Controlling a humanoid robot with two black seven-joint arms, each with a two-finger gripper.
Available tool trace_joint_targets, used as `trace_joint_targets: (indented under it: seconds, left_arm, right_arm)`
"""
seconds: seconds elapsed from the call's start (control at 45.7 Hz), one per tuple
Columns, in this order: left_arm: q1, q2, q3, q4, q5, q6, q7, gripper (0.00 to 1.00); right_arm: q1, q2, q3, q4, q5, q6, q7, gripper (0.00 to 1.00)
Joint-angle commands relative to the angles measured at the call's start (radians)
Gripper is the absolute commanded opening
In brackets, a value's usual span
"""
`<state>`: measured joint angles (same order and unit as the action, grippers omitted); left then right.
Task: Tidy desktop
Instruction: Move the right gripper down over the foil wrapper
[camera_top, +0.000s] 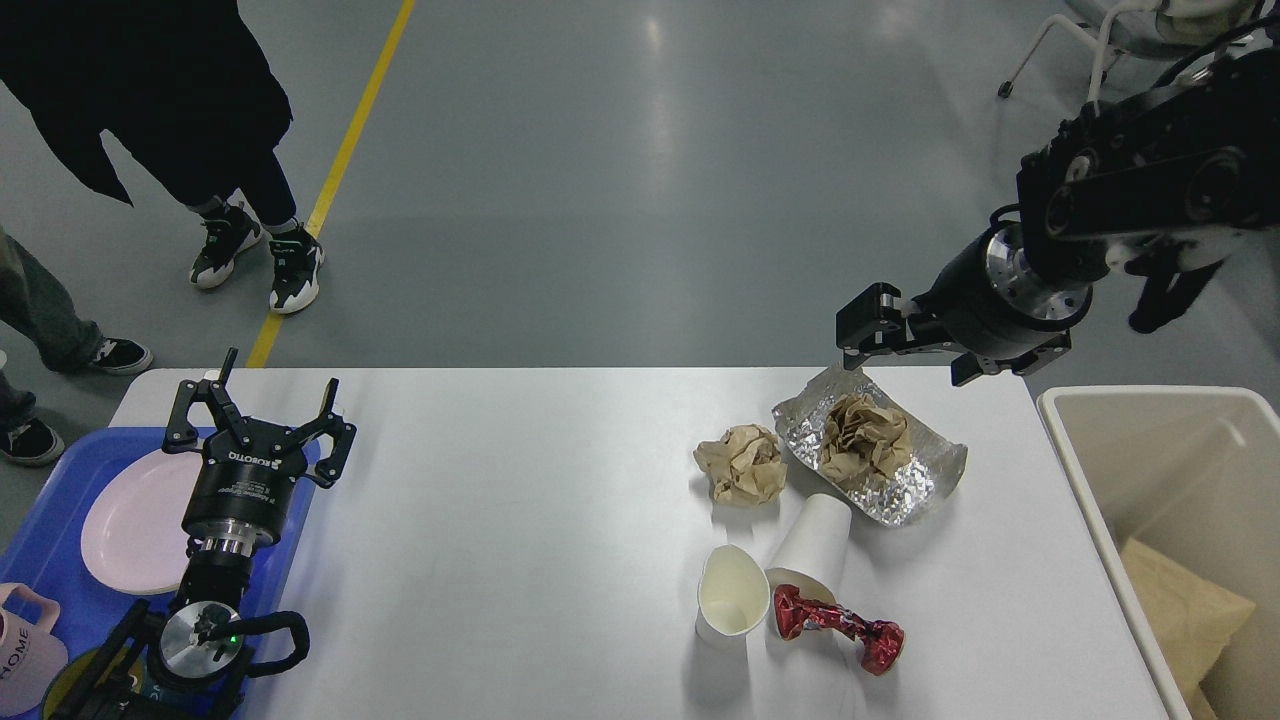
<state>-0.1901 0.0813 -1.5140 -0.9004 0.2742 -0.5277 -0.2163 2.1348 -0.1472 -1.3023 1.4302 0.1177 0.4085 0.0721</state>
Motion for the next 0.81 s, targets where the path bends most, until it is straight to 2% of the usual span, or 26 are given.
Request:
trace_joint_targets:
  seconds: [0.0,0.219,0.438,0.591,0.788]
  left_arm:
    - [0.0,0.0,0.0,0.0,0.0,0.0,0.0,0.96]
    - [0.0,0.0,0.0,0.0,0.0,0.0,0.0,0.96]
    - [0.0,0.0,0.0,0.0,0.0,0.0,0.0,0.96]
    - [0.0,0.0,0.0,0.0,0.0,0.0,0.0,0.96]
    - [0.0,0.0,0.0,0.0,0.0,0.0,0.0,0.96]
  right_arm:
    - [-0.211,0.003,0.075,-0.167,-0.001,-0.026,0.0,0.99]
    - [-0.521,0.078,0.089,-0.474,-0.007,-0.051,0.0,0.99]
    - [-0.691,0.095,0.095,-0.697,-0.013,-0.066,0.0,0.99]
    - [-0.792,0.129,0.086,-0.79,-0.018,-0.163,-0.001,0.99]
    - [-0.835,0.127,0.075,-0.823,-0.024,-0.197,-0.001,0.99]
